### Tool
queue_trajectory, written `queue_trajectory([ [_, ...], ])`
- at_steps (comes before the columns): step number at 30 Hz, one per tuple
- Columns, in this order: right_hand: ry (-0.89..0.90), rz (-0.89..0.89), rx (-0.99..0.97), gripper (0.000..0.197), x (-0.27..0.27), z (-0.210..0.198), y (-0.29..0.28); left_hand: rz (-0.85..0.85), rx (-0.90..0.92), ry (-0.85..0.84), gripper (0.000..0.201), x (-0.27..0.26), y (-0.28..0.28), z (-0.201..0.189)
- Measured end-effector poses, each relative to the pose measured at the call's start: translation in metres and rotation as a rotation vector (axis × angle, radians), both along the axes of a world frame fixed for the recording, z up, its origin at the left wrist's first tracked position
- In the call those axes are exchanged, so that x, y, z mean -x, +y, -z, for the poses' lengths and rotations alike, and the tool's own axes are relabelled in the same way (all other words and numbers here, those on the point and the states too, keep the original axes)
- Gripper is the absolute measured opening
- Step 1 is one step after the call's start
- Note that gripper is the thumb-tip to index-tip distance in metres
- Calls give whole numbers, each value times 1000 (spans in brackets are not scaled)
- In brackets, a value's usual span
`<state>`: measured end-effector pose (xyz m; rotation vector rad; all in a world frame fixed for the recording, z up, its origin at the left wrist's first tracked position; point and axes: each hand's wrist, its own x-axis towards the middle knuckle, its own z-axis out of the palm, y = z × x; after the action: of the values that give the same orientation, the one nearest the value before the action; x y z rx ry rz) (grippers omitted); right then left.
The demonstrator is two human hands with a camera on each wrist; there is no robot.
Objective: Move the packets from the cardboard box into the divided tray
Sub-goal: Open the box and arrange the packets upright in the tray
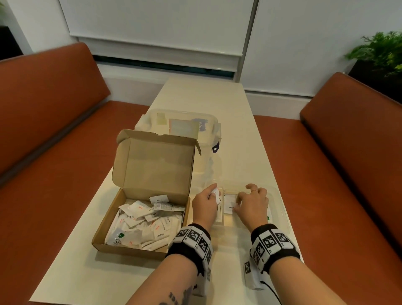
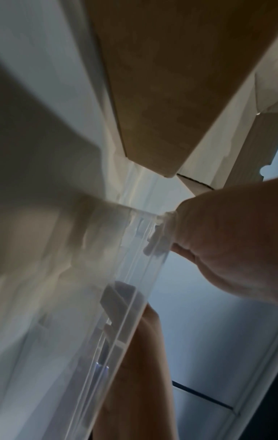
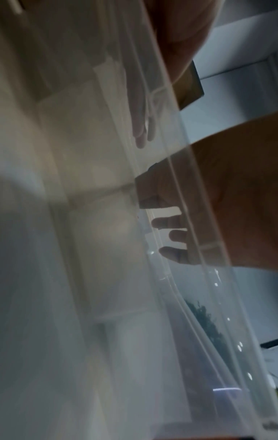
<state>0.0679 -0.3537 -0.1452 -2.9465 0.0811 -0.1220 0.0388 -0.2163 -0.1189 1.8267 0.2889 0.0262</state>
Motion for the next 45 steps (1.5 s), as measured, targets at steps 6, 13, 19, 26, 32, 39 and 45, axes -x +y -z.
queue_trajectory([
  [6, -31, -32, 58, 12, 1, 3, 3, 21, -9, -6, 40, 0, 0, 1],
  [13, -16, 3, -27, 14, 1, 2, 2, 49, 6, -36, 49, 1, -1, 3],
  [19, -31, -107, -760, 18, 2, -23, 7, 175, 84, 33, 65, -2, 1, 5],
  [26, 88, -71, -853, 4, 2, -35, 6, 166, 189, 53, 58, -7, -1, 7],
  [32, -32, 55, -1053, 9, 2, -34, -9, -16, 404, 47, 41, -7, -4, 2],
  [39, -42, 134, -1297, 6, 8, -32, -20, 66, 242, 5, 17, -11, -13, 0],
  [45, 8, 53, -1185, 12, 11, -34, -33, 130, 15, -7, 27, -19, -28, 2],
])
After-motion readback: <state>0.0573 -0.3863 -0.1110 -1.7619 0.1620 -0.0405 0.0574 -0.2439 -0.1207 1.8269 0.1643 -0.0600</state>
